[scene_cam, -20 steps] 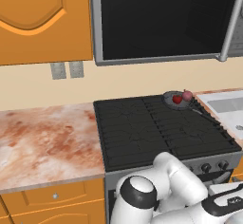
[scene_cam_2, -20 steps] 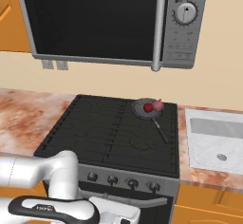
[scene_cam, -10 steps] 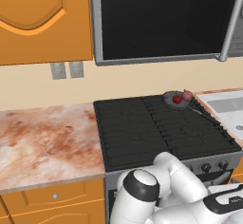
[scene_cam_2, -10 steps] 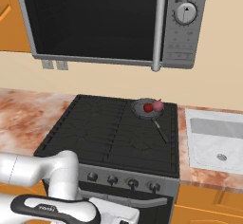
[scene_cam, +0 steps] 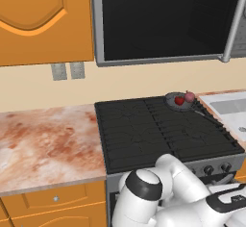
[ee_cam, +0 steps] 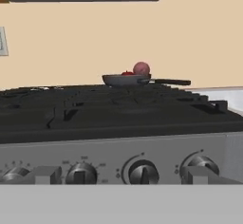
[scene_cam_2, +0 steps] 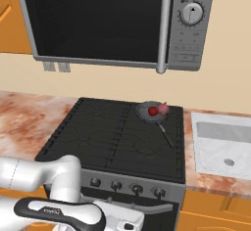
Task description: Place the pan on the rear right burner on the stove. Then place the tomato and the onion in the pan and turn on the rear right burner.
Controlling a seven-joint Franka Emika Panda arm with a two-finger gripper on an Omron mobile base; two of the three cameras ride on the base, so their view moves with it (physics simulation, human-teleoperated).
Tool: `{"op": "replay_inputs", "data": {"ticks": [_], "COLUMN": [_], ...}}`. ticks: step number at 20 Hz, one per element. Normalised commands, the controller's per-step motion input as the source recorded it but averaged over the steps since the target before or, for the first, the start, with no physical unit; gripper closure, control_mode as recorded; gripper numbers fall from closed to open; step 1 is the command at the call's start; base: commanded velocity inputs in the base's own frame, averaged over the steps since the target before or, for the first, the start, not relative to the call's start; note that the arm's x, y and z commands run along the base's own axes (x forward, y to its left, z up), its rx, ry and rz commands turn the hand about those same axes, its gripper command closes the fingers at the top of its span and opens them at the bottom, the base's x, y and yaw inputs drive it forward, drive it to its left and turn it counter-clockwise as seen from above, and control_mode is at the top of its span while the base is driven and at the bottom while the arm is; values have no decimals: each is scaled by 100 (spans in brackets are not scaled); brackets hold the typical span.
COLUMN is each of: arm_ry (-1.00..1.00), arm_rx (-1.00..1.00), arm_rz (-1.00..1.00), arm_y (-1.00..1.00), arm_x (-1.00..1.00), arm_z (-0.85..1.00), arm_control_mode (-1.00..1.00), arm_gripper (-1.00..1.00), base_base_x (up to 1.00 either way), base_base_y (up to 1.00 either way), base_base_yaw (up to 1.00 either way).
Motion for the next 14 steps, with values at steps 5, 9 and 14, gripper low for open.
{"op": "replay_inputs", "data": {"ticks": [5,9,14], "arm_ry": [0,0,0], "arm_rx": [0,-1,-2], "arm_rz": [0,-1,-2], "arm_y": [0,0,0], "arm_x": [14,8,0], "arm_z": [-6,-18,-27], "arm_control_mode": [-100,-100,-100], "arm_gripper": [-100,-100,-100], "base_base_x": [0,0,0], "base_base_y": [0,0,0], "base_base_yaw": [0,0,0]}}
